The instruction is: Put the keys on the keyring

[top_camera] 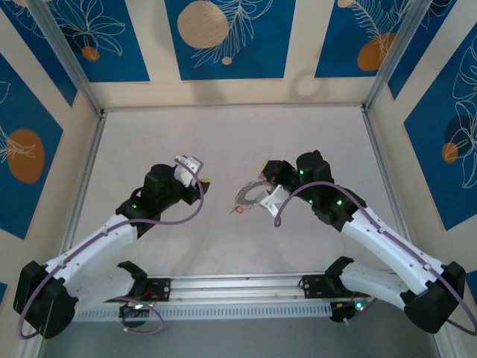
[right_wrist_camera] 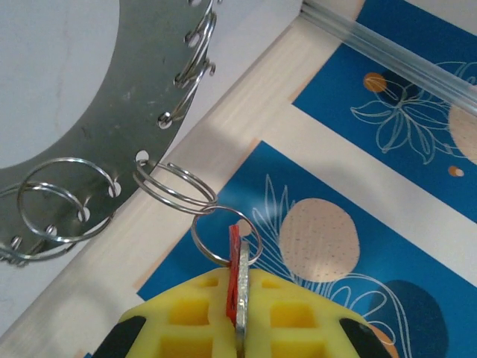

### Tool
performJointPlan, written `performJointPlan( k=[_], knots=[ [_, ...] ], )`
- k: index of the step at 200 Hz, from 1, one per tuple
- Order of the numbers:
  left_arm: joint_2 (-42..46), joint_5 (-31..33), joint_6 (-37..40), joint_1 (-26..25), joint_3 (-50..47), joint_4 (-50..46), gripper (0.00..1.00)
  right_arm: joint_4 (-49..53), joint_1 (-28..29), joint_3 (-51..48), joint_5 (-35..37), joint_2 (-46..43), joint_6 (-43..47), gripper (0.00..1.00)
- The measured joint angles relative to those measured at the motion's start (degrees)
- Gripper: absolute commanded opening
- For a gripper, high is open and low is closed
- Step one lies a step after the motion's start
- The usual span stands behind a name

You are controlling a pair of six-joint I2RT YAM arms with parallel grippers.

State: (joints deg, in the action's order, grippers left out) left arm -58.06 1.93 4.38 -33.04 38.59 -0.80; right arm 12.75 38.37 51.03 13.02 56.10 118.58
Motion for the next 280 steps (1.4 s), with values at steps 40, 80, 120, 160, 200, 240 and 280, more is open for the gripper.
performJointPlan(
  k=[40, 80, 120, 160, 200, 240, 280],
  knots=[
    [1.03, 1.68, -0.24, 0.28, -1.33, 1.49, 0.63, -1.29, -0.04, 0.72, -1.46, 1.92, 0.0, 0.0],
    [1.75, 3.72, -0.5, 0.57, -1.84, 1.88, 0.64, -2.62, 0.07, 0.68, -1.92, 3.26, 0.0, 0.0],
    [1.9, 4.79, -0.81, 0.68, -1.95, 1.99, 0.64, -5.18, 0.07, -1.01, -2.12, 4.04, -0.04, 0.0],
    [2.54, 5.73, -1.01, 0.68, -2.1, 2.08, 0.64, -5.7, 0.07, -2.4, -2.12, 7.5, -1.2, 0.0],
    [2.6, -1.14, 0.57, 0.96, -2.58, 4.07, 0.6, -6.1, 1.14, -3.06, -2.93, 8.76, -2.25, 0.0],
    [-1.53, -18.32, 4.74, 1.05, 0.74, 6.6, 0.62, -11.1, 2.71, -6.27, -10.49, 6.95, -4.61, 0.0],
    [-7.13, -30.47, 1.68, 2.32, 13.66, 1.99, 0.62, -16.76, 4.94, -7.78, -17.7, 5.84, -7.26, 0.0]
  ],
)
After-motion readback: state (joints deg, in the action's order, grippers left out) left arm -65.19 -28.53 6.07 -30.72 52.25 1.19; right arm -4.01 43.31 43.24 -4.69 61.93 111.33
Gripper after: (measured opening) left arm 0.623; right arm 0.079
